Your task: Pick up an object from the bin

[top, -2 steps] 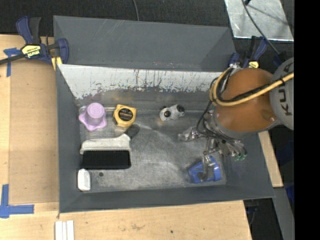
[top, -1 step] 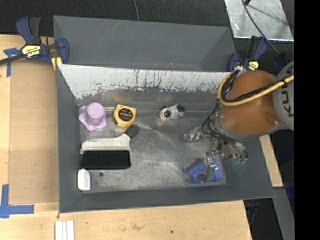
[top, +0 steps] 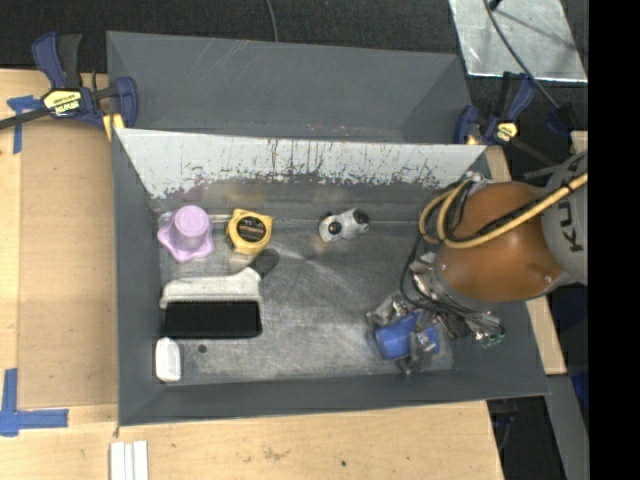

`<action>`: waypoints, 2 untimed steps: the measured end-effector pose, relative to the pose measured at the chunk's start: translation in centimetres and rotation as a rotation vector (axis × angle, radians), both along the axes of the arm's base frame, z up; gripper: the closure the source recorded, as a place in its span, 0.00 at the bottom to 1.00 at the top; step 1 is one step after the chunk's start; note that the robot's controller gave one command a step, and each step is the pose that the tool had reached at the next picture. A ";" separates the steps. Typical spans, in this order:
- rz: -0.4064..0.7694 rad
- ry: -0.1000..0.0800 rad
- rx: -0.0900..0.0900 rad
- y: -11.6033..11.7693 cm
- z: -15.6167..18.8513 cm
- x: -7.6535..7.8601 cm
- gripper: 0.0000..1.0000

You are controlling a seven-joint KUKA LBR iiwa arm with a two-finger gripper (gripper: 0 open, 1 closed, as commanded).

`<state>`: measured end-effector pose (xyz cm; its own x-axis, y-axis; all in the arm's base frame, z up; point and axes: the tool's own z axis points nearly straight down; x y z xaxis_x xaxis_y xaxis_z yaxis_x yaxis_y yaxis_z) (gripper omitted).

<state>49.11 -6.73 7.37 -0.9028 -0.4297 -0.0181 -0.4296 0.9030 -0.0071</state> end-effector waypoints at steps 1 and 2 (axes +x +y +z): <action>0.000 0.000 0.000 0.0 0.0 0.0 1.00; 0.049 0.013 -0.003 -1.0 17.2 -0.1 1.00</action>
Offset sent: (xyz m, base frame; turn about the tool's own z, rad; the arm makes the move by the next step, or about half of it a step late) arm -0.0027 -0.0091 0.1704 -0.0527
